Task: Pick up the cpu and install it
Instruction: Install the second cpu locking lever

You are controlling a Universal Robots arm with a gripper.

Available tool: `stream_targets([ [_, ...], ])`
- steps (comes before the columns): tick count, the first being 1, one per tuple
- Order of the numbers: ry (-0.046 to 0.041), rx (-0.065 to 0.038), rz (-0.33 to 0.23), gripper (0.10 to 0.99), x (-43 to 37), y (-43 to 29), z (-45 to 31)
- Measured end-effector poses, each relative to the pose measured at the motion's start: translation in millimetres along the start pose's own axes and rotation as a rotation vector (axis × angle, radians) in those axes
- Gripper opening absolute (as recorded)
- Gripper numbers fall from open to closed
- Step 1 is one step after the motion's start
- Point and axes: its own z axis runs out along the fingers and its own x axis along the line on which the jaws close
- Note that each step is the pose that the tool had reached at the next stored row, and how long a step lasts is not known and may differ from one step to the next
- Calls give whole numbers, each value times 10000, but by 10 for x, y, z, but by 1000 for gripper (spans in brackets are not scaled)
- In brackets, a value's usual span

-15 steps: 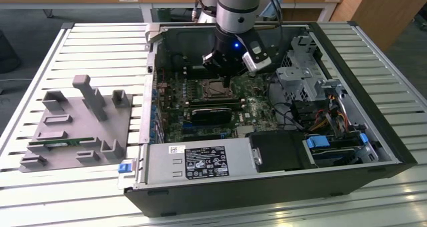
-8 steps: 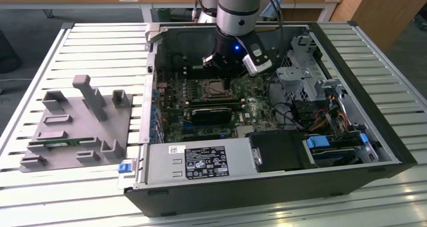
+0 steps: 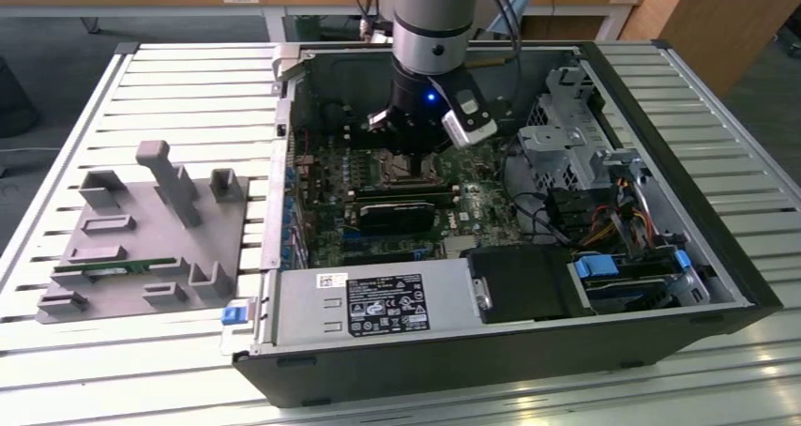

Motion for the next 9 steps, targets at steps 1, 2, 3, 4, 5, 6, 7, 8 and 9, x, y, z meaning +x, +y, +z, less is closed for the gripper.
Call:
stream_targets([
  [1,0,0,-1,106,30,-15,3],
  [2,0,0,0,106,70,-27,6],
  [3,0,-1,0,106,106,-33,10],
  [4,-1,-2,-1,106,140,-36,16],
  [5,-1,-2,0,106,175,-38,25],
  [6,-1,-3,1,106,196,-38,39],
  [7,4,-1,1,106,205,-39,56],
  [8,7,1,2,106,209,-40,74],
  [9,8,0,0,106,210,-41,92],
])
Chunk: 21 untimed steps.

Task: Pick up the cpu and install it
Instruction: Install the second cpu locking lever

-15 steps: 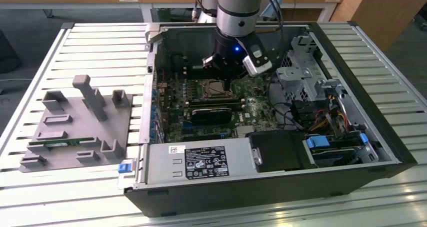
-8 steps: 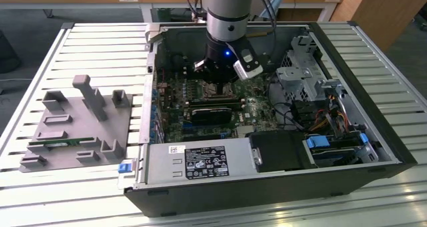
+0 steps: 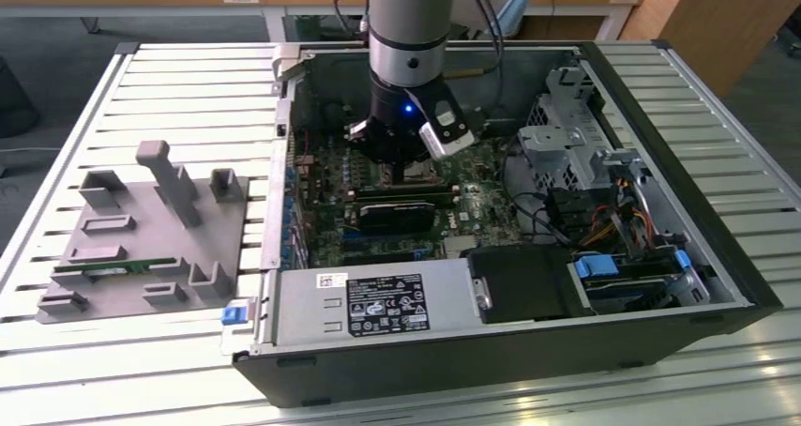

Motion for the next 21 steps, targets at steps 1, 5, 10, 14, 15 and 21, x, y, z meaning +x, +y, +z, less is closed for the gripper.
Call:
stream_targets([
  [1,1,0,-1,106,1,-1,18],
  [5,9,0,0,106,5,-3,91],
  [10,19,-46,-1,106,12,-17,138],
  [14,19,-242,1,106,21,-73,141],
  [15,19,-305,1,106,28,-90,141],
  [21,19,-677,0,106,140,-120,151],
])
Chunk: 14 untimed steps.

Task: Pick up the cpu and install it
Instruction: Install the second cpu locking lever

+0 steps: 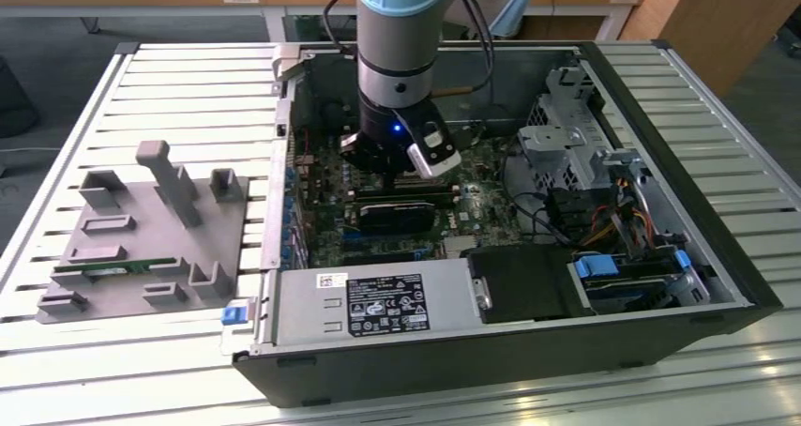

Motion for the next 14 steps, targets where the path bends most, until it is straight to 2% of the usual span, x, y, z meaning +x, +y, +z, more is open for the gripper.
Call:
stream_targets([
  [5,2,-110,-1,106,23,-8,63],
  [12,2,-379,-2,106,48,-11,98],
  [14,2,-483,-3,106,51,-12,101],
])
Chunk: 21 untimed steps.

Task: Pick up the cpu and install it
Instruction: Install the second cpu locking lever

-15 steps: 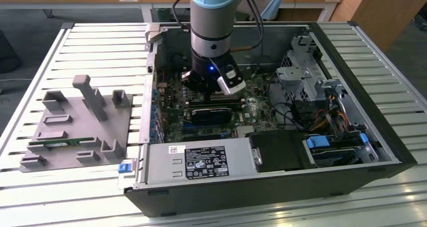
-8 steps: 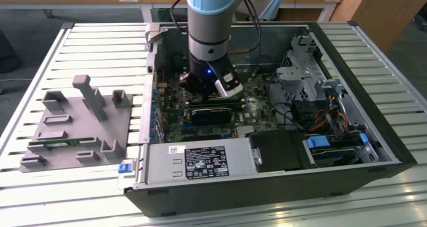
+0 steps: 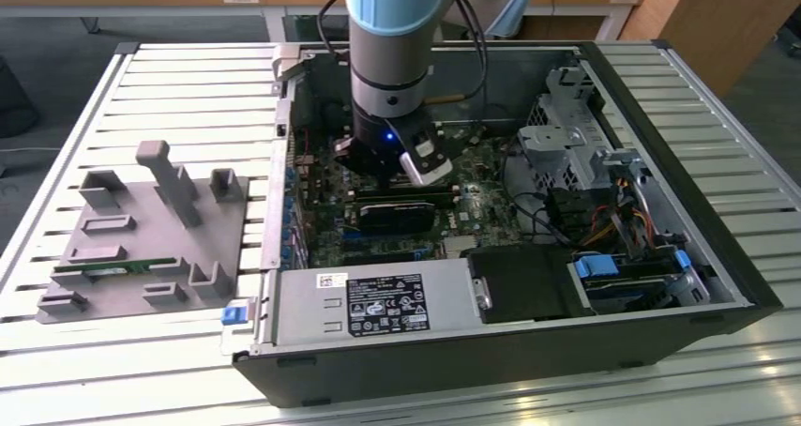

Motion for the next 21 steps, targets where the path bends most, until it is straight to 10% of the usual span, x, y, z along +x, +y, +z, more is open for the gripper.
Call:
stream_targets([
  [21,-1,-145,1,106,12,-14,-30],
])
